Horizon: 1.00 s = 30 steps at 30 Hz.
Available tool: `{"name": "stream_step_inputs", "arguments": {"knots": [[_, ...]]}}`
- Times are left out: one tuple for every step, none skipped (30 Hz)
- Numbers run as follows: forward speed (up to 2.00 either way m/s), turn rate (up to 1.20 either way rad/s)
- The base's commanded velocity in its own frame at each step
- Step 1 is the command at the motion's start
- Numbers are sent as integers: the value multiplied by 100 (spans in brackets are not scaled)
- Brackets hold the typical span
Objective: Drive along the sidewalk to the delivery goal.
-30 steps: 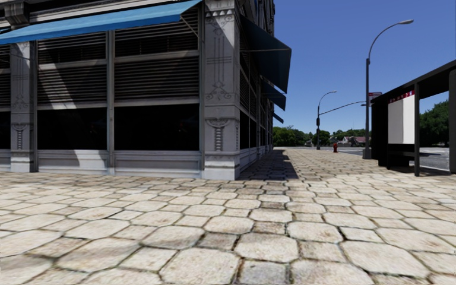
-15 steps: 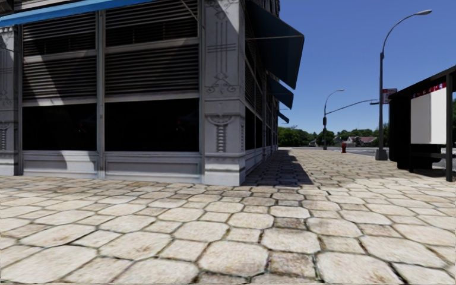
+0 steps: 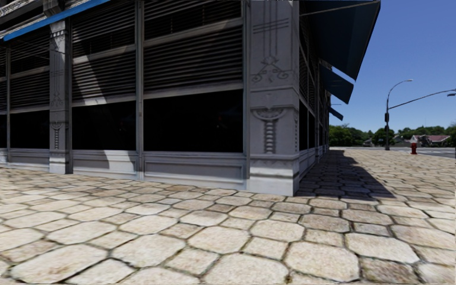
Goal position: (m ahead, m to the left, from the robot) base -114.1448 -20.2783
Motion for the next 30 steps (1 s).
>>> {"name": "stream_step_inputs", "arguments": {"knots": [[138,59],[137,59],[137,59],[137,59],[136,65],[136,68],[136,68],[136,69],[136,69],[136,71],[136,71],[136,74],[136,75],[136,75],[136,76],[136,76],[136,76],[136,76],[136,79],[136,81],[136,81],[136,83],[136,83],[136,84],[136,84],[136,84],[136,84],[136,84],[136,84],[136,84]]}}
